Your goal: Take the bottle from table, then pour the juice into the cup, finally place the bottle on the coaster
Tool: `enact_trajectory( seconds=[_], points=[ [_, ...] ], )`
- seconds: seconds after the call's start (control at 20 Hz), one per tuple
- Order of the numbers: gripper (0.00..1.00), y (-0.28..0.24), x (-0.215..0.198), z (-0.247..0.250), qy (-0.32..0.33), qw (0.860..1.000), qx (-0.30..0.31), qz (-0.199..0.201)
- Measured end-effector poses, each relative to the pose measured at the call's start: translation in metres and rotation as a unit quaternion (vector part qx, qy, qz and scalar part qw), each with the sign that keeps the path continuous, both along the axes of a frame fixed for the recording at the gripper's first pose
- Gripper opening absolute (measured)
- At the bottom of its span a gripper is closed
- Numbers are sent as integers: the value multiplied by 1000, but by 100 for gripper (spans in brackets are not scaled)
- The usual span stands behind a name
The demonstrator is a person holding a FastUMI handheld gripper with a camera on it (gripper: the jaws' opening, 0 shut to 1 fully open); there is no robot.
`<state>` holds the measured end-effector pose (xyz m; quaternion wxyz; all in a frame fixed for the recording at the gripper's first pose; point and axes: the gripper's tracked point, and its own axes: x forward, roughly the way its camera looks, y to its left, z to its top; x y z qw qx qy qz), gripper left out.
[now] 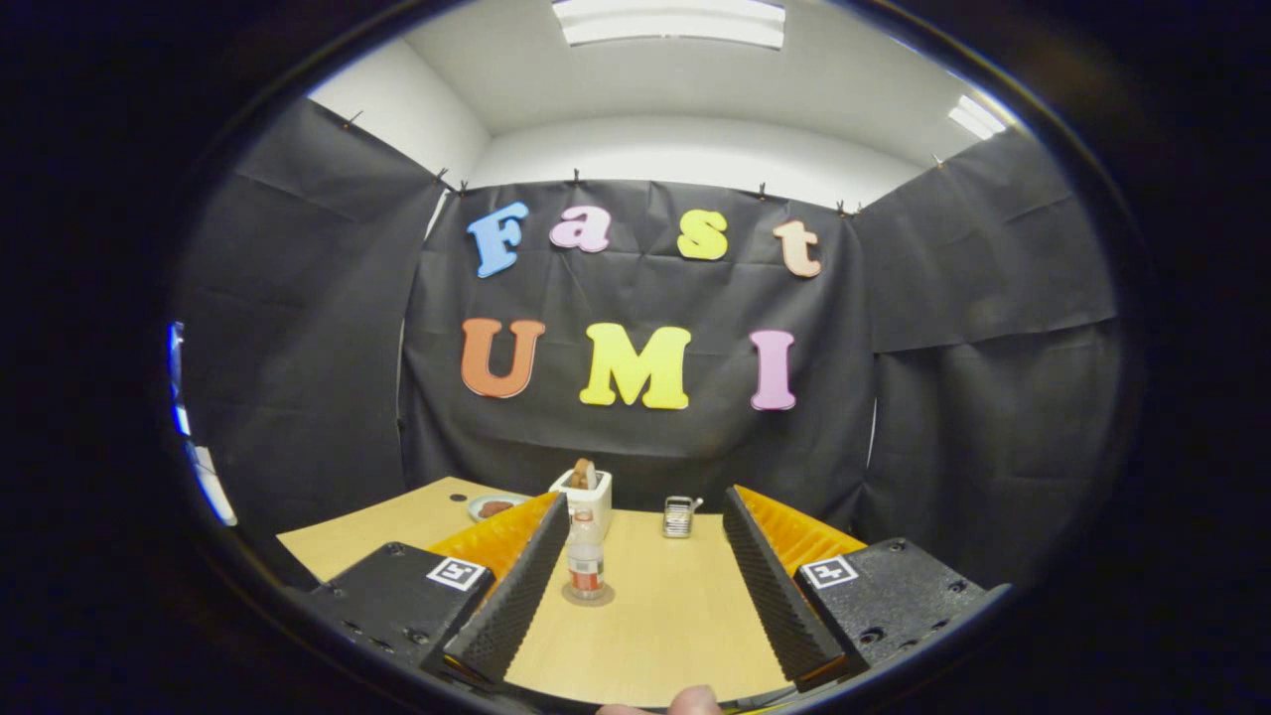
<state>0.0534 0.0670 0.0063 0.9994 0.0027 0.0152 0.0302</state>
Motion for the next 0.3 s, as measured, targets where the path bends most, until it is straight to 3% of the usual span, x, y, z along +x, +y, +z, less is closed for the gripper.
enact_trajectory(
  seconds=[0.3],
  points=[
    [100, 8, 0, 1, -3, 1000, -13, 4]
  ],
)
